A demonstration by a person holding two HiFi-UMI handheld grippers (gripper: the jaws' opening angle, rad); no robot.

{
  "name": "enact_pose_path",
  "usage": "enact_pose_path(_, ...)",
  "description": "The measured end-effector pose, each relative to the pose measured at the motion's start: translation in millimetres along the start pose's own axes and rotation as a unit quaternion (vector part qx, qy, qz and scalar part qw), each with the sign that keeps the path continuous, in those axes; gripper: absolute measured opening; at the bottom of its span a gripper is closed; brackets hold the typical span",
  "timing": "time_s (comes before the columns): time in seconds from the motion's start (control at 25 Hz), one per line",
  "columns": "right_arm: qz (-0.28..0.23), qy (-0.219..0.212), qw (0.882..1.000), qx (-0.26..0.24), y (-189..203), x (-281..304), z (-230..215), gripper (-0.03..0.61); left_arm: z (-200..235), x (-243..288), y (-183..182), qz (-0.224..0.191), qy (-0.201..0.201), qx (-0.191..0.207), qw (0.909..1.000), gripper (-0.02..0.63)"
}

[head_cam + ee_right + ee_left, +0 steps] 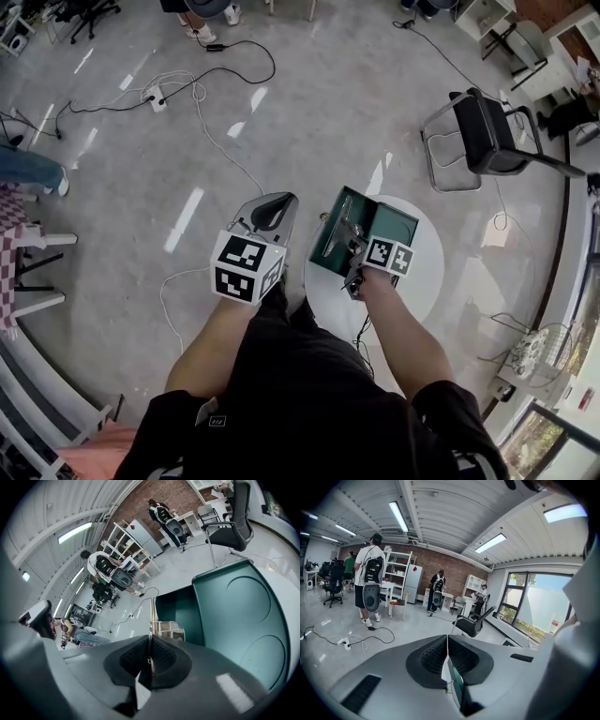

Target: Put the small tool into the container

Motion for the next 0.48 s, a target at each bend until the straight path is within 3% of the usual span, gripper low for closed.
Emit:
enact_pose_path(0.28, 0.021, 0.069, 0.997, 0.005, 9.1, 20.9, -22.2, 0.015, 12.5, 1.7, 7.0, 0.007, -0.001, -0.004, 1.0000, 0.012)
enact_pose_path(0.48, 0.038, 0.082, 0.996, 0.004, 15.9, 28.5, -27.2, 0.020, 16.1, 2.5, 8.7, 0.012, 0.005, -0.002, 0.9999, 0.012)
Point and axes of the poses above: the fingertips, and each gripper's own axes: x forward along the fingers, z to its left, y out of its underside, the point moved 2 cm from there along -x, backward along the fingers, and after that the axes turned 12 degrees about -y, right-handed, at the moved point
